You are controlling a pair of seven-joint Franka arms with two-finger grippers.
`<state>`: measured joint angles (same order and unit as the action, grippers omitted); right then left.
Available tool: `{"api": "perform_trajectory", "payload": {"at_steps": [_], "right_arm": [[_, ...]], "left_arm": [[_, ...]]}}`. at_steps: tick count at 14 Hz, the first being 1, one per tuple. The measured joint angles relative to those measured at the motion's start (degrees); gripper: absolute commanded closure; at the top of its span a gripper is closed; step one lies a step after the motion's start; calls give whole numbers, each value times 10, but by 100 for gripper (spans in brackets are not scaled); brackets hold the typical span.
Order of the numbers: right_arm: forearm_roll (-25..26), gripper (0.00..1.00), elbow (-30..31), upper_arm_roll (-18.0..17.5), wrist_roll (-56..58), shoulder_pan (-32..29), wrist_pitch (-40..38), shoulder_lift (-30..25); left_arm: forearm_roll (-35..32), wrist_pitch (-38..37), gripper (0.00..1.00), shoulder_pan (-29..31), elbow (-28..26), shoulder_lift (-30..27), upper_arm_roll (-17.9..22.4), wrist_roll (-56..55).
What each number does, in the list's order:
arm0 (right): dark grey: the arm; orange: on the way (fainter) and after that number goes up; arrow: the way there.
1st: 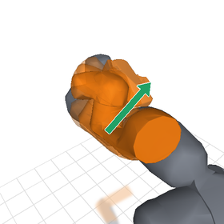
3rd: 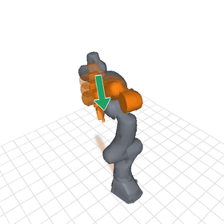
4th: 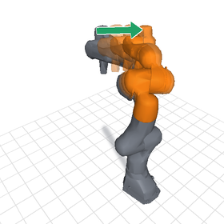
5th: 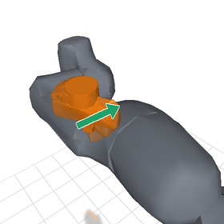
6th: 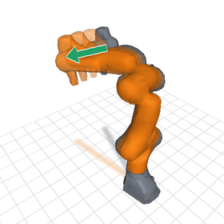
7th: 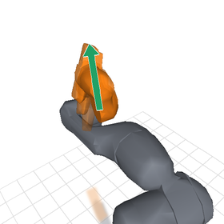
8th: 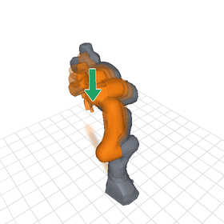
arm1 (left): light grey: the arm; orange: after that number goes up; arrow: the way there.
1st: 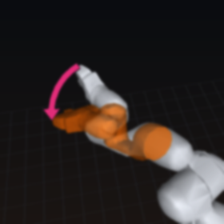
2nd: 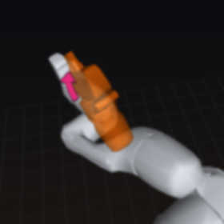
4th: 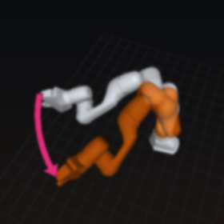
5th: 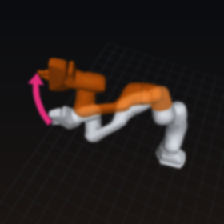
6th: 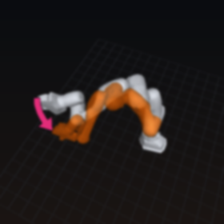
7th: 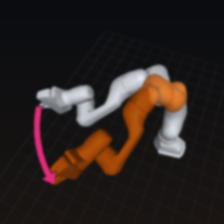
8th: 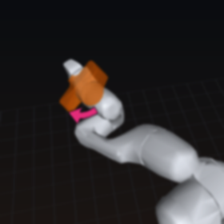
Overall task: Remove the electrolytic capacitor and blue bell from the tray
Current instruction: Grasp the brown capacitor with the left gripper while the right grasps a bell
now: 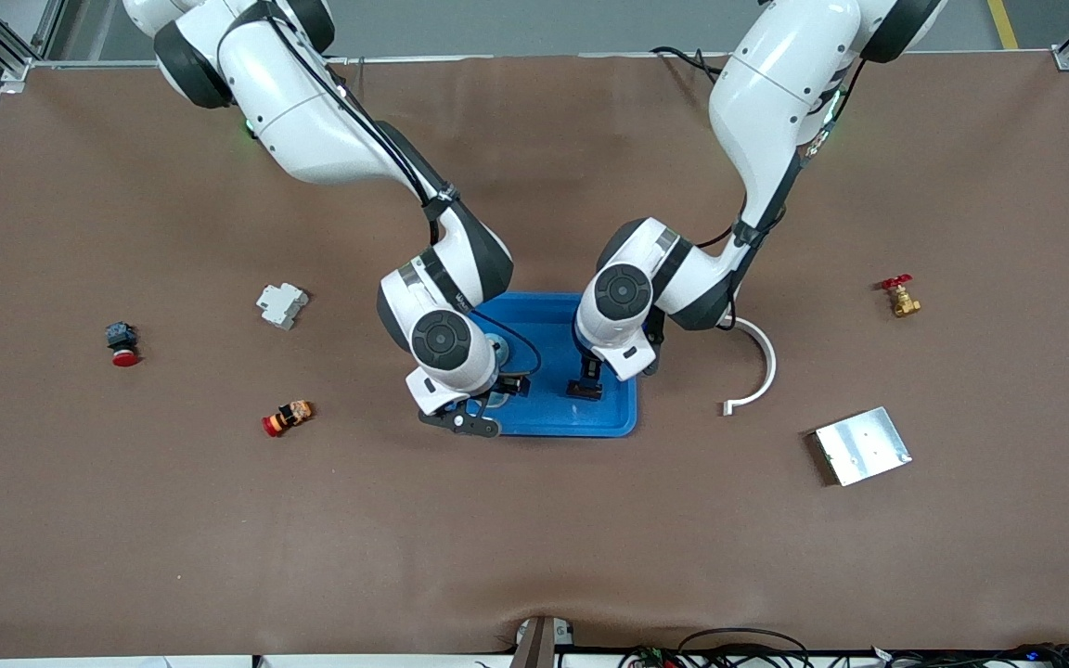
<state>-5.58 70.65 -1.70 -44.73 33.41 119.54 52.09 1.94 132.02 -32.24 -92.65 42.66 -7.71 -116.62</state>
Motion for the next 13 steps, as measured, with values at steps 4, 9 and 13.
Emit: {"api": "perform_trajectory", "payload": {"at_steps": [4,9,13], "right_arm": [[4,0,-4,0,0,2,16,14],[4,0,-5,0,0,9,25,24],[25,28,-5,0,0,9,25,24]], "left_arm": [[0,1,16,-2,-3,3,0,0],[0,2,100,-3,-6,6,0,-2],[-3,5,100,-3,-4,4,0,-2]]}}
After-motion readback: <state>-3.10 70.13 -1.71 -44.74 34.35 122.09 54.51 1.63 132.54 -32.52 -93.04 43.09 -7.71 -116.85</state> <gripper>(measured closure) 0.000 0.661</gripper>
